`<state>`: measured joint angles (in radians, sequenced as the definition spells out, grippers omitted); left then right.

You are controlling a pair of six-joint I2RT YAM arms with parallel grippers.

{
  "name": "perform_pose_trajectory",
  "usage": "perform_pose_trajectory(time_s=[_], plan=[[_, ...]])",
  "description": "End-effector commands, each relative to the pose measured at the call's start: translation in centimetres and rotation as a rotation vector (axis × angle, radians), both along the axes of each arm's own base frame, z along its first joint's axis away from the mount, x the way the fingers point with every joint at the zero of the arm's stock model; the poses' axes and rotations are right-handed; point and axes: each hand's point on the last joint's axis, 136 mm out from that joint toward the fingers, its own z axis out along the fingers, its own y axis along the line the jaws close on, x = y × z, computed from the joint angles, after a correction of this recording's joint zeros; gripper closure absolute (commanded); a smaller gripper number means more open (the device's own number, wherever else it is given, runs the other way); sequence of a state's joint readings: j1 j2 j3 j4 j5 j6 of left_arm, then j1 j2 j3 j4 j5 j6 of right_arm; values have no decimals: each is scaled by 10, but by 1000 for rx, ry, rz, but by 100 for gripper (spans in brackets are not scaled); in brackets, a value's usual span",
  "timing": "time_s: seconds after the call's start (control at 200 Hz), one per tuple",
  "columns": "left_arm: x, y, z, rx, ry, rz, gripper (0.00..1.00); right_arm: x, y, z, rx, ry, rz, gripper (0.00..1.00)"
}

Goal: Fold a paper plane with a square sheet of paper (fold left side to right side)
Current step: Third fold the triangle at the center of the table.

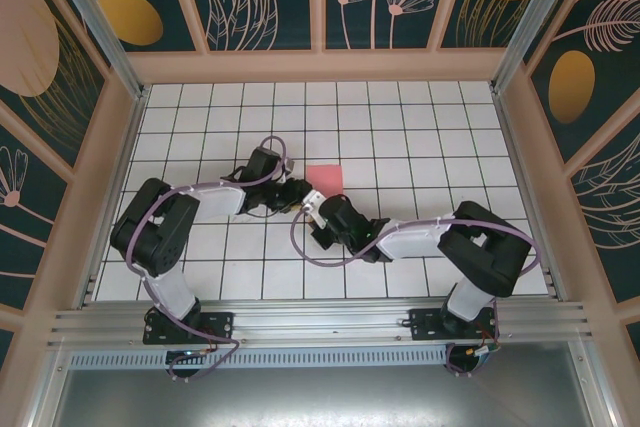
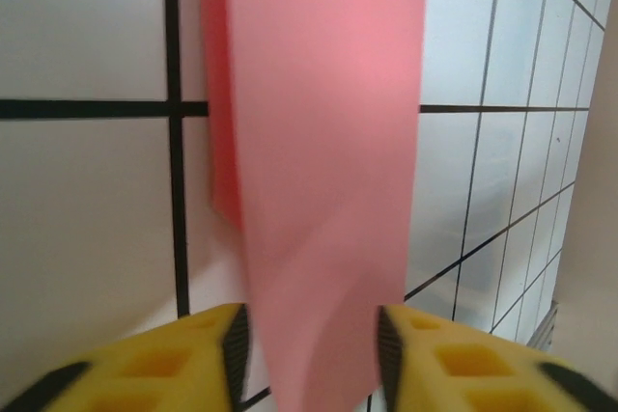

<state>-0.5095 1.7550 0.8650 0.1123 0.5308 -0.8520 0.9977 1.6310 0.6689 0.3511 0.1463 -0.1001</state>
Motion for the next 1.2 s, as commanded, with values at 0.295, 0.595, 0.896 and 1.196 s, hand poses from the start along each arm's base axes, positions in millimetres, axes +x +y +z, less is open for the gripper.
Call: perform_pose_trajectory(time_s=[0.295,0.595,0.896,1.196], plan=[[35,8,35,86,-147,-89,66,2,8,11,117,118,9,100],[66,-38,14,61,-149,-225,79,6,7,7,140,162,-17,100],[61,-46,-31,122,-80,-281,82,6,8,5,176,232,-17,100],[56,-38,-54,182,-50,-286,84,16,-6,1,221,337,-78,100]])
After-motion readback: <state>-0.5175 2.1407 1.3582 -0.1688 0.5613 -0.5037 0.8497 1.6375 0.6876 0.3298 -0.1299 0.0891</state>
